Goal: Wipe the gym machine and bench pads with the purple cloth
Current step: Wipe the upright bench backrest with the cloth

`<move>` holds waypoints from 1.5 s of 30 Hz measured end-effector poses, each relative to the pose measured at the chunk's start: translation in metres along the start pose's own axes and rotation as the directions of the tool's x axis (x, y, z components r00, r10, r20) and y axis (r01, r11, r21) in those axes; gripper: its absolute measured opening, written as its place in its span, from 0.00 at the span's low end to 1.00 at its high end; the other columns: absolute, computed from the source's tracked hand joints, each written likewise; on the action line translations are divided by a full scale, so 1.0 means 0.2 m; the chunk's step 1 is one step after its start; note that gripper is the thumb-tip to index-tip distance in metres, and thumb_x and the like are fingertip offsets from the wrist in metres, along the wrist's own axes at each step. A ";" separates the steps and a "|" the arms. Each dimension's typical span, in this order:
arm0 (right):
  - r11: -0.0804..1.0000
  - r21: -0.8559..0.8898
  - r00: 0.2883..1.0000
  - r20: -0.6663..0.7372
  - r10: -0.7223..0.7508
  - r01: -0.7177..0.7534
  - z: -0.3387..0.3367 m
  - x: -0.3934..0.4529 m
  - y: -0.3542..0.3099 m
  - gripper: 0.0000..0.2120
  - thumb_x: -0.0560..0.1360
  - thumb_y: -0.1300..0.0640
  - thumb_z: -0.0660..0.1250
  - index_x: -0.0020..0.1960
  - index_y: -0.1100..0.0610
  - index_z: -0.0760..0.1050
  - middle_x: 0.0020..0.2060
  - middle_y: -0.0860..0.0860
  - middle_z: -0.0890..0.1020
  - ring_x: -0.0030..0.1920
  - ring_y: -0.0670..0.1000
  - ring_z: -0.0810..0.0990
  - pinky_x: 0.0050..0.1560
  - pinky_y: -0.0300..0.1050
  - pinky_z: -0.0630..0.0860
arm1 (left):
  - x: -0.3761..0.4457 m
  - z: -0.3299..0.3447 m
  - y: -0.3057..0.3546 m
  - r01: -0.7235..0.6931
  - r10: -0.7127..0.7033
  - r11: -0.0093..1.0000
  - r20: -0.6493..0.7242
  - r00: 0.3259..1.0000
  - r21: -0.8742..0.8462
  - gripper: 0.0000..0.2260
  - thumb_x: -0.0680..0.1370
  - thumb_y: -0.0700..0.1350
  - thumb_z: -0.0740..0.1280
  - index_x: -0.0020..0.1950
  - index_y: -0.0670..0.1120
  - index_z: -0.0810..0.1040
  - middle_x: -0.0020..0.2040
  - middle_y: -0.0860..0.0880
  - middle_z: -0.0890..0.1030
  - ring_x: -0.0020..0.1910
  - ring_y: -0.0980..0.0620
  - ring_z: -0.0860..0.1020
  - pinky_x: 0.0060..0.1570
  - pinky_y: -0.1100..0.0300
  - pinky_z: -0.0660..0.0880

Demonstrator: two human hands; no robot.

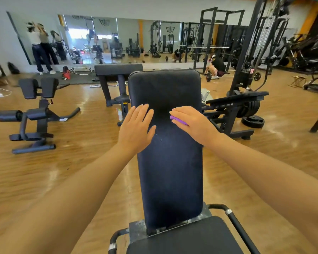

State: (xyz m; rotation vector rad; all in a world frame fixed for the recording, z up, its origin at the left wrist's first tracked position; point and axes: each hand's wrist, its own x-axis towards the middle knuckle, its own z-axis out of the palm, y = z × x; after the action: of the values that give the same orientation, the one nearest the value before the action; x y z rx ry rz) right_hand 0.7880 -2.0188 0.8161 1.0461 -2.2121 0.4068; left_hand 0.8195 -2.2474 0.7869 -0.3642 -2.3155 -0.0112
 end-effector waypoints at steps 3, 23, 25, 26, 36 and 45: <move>0.990 0.006 0.981 -0.135 -0.138 0.140 0.02 0.27 0.18 0.18 0.80 0.54 0.62 0.63 0.65 0.78 0.58 0.59 0.81 0.60 0.57 0.79 0.63 0.50 0.75 | 0.23 0.03 -0.11 -0.005 0.009 0.999 -0.072 0.997 0.054 0.23 0.81 0.52 0.61 0.72 0.40 0.73 0.72 0.39 0.73 0.72 0.40 0.70 0.74 0.44 0.62; 0.904 0.395 0.974 0.209 0.084 -0.163 -0.05 0.91 0.55 0.20 0.78 0.48 0.58 0.65 0.55 0.78 0.59 0.46 0.82 0.61 0.43 0.76 0.63 0.19 0.58 | 0.58 -0.06 -0.35 0.049 -0.055 0.995 0.063 0.996 0.086 0.26 0.82 0.52 0.65 0.76 0.41 0.66 0.75 0.45 0.70 0.76 0.49 0.67 0.74 0.49 0.64; 0.896 0.410 0.970 0.231 0.080 -0.171 -0.04 0.94 0.55 0.19 0.79 0.50 0.61 0.67 0.55 0.76 0.58 0.44 0.81 0.60 0.41 0.74 0.60 0.18 0.60 | 0.57 -0.06 -0.34 0.055 -0.059 0.994 0.037 0.998 0.099 0.24 0.82 0.51 0.65 0.75 0.41 0.67 0.74 0.44 0.72 0.75 0.49 0.68 0.73 0.49 0.66; 0.885 0.425 0.962 0.262 0.080 -0.190 -0.04 0.95 0.55 0.20 0.79 0.51 0.63 0.70 0.54 0.73 0.58 0.41 0.79 0.59 0.39 0.74 0.57 0.19 0.63 | 0.56 -0.06 -0.34 0.063 -0.065 0.993 0.017 0.998 0.099 0.23 0.82 0.51 0.65 0.74 0.41 0.68 0.73 0.44 0.72 0.74 0.49 0.69 0.72 0.49 0.66; 0.888 0.449 0.938 0.341 -0.064 -0.102 0.11 1.21 0.27 0.12 0.80 0.51 0.66 0.61 0.51 0.80 0.60 0.44 0.81 0.61 0.44 0.77 0.60 0.42 0.76 | 0.50 -0.06 -0.42 -0.017 0.018 1.000 -0.038 0.999 0.019 0.22 0.81 0.49 0.68 0.72 0.39 0.73 0.72 0.44 0.73 0.74 0.49 0.69 0.73 0.50 0.67; 0.922 0.343 0.896 0.444 0.009 -0.179 0.08 1.20 0.23 0.20 0.79 0.44 0.58 0.66 0.49 0.77 0.65 0.40 0.76 0.67 0.38 0.71 0.68 0.36 0.69 | 0.46 0.00 -0.48 -0.036 0.013 0.968 -0.096 0.995 -0.247 0.21 0.79 0.46 0.71 0.70 0.40 0.74 0.71 0.44 0.74 0.72 0.50 0.71 0.70 0.52 0.71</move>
State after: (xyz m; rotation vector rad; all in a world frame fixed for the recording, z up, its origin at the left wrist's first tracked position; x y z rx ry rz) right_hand 0.6319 -2.1348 0.9659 1.3369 -2.6609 0.7255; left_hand 0.7336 -2.3162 0.8618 -0.5077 -2.2202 -0.3030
